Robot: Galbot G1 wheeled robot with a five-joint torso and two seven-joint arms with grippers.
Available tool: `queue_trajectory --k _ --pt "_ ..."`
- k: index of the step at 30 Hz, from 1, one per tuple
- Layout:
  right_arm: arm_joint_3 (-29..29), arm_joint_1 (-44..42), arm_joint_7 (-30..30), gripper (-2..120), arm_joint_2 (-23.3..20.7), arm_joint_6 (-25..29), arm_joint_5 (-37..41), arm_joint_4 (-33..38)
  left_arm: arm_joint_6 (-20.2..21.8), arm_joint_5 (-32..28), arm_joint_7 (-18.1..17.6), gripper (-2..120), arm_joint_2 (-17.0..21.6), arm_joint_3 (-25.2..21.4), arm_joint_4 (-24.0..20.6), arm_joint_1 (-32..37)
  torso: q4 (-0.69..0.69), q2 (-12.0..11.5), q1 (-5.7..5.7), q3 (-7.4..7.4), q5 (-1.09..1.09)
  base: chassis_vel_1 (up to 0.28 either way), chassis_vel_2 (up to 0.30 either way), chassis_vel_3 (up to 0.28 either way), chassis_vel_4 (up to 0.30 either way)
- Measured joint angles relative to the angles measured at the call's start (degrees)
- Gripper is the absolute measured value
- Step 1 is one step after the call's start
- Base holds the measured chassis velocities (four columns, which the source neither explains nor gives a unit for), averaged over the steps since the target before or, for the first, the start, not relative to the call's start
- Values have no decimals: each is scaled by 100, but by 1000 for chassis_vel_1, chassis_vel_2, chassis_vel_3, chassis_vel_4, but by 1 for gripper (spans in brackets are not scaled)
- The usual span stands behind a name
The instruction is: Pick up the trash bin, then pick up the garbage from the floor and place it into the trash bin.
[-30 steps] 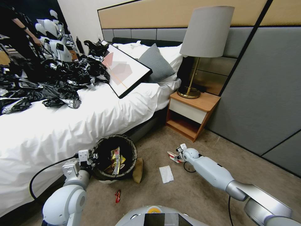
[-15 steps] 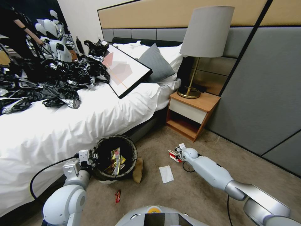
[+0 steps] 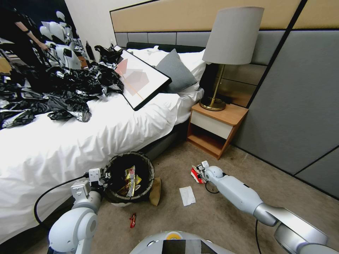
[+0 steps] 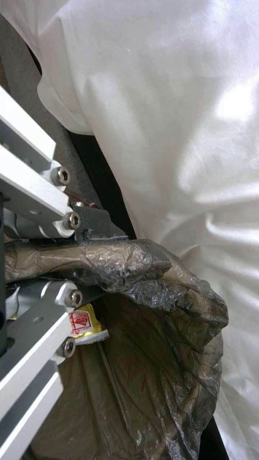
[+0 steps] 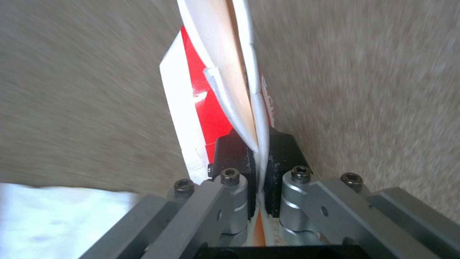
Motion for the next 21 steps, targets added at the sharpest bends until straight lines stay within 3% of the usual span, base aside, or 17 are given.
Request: queue_trajectory --k 7,11,13,14,17,21 --pt "372 -175 394 1 -659 0 1020 1927 0 8 -18 4 1 42 0 -17 0 0 0 0 0 0 0 0 0" --pt "484 -199 517 1 -818 0 1234 2419 0 8 -17 4 1 48 12 -21 0 0 0 0 0 0 0 0 0" --pt "983 -340 903 1 -1249 0 1891 3492 0 12 -20 4 -14 54 45 -24 1 1 0 0 -2 0 0 0 0" --pt "983 -340 903 1 -1249 0 1891 3492 0 12 -20 4 -14 54 45 -24 1 1 0 0 -2 0 0 0 0" --pt "1640 -513 1108 1 -1806 0 2459 4404 0 18 -22 4 -22 65 65 -63 -3 1 0 0 0 0 0 0 0" --pt "1956 -508 1202 1 -2033 0 2775 4877 0 23 -18 4 -26 74 82 -71 -3 1 0 -1 0 0 0 0 0"
